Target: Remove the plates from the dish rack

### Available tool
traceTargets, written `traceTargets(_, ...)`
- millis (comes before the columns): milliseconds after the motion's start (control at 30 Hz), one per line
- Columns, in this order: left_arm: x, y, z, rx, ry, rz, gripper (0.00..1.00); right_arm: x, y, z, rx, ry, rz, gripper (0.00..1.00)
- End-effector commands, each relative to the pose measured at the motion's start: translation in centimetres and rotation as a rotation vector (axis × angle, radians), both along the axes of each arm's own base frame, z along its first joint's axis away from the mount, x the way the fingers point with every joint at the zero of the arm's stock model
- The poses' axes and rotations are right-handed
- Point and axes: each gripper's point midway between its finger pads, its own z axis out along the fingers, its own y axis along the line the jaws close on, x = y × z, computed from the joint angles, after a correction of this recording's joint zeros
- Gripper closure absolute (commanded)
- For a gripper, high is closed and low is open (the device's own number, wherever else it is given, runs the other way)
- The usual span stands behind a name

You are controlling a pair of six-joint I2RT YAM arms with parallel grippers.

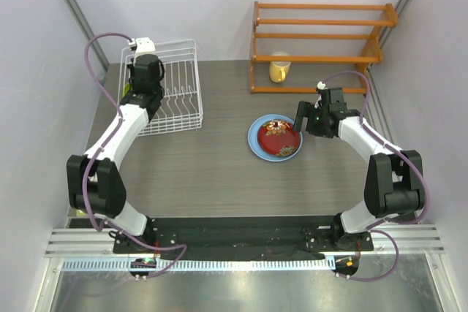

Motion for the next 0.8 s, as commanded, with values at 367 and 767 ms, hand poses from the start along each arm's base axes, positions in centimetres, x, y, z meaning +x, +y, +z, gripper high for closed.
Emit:
traceTargets(367, -4.7, -15.9, 0.3, -0.761, -0.061, -0.540, 1.00, 0.8, 9.5, 11.2, 0.357, -0.270, 0.208, 0.08)
traceTargets(767, -7.5, -26.4, -0.9, -1.077, 0.015, -0.799, 1.00, 1.0, 15.3, 13.7, 0.560, -0.349, 0.309, 0.09)
